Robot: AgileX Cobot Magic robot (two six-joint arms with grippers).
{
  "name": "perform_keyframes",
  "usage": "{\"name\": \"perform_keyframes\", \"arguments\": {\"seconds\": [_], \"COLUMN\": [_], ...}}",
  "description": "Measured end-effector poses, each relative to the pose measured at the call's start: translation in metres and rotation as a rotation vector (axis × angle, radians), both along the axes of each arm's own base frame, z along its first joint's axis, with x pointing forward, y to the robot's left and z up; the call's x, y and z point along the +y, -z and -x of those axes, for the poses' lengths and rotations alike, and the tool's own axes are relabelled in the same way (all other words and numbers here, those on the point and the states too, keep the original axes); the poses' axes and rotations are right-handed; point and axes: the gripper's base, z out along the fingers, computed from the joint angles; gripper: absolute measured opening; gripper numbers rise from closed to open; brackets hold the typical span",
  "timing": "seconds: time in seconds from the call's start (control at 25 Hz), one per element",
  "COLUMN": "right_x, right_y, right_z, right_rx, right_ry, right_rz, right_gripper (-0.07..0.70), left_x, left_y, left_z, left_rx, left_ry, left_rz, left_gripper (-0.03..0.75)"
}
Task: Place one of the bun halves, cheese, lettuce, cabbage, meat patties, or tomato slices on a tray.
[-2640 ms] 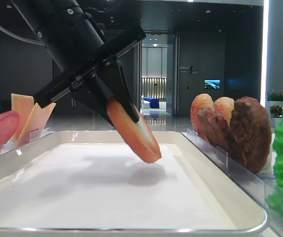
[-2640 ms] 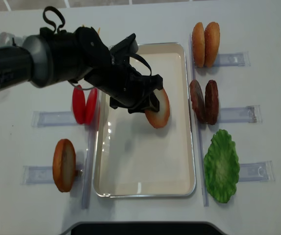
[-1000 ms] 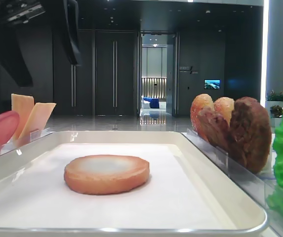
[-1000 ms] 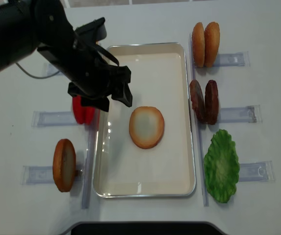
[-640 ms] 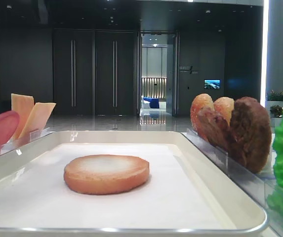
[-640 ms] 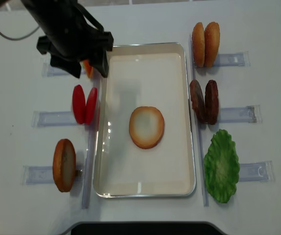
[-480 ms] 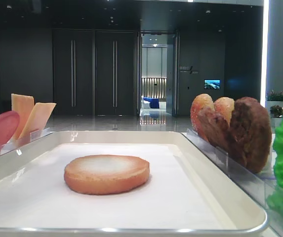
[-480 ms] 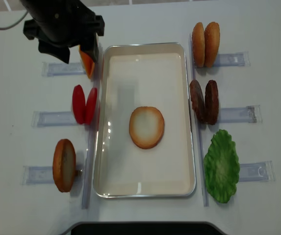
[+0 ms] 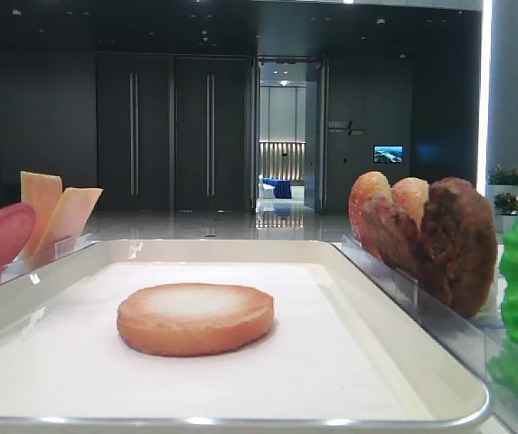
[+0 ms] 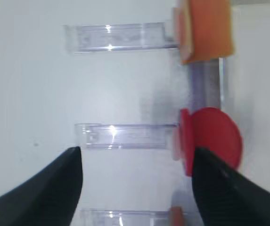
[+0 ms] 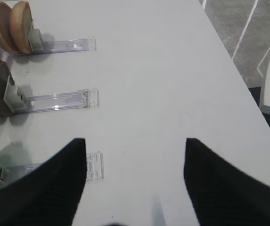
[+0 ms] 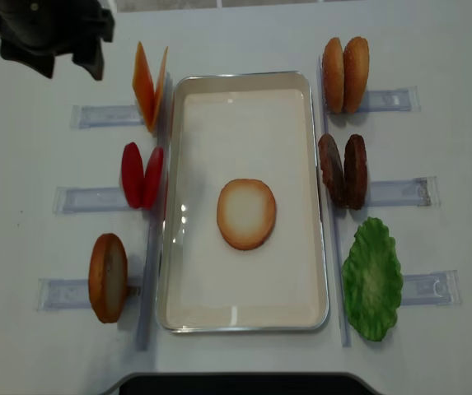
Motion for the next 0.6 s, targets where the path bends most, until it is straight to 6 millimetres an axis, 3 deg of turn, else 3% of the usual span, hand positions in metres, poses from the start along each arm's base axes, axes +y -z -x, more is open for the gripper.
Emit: {"name": "perform_keyframes", "arguments": {"seconds": [0.16,0.32,0.48,0.6], "right_x": [0.0,0.0,0.0,0.0], "right_y": [0.0,0.0,0.0,0.0], "right_z": [0.0,0.0,0.0,0.0], "right_rx": [0.0,0.0,0.0,0.0], "right_ry": [0.0,0.0,0.0,0.0], "right_rz": [0.0,0.0,0.0,0.0], "right_gripper": [0.429,0.429,0.429,0.429], "left_x": [0.039,0.048,0.051,0.056], "left_y": [0.0,0.007,0.029,0.041], "left_z": [-0.004,0.01,0.056,0.108], "left_rx": [0.014,0.049,0.129,0.146], "left_ry": [-0.042,-0.04,-0.049,-0.052], "left_rz": [-0.025,-0.036,-0.041,-0.043], "left_gripper": [0.548,0.548,0.548,0.545]}}
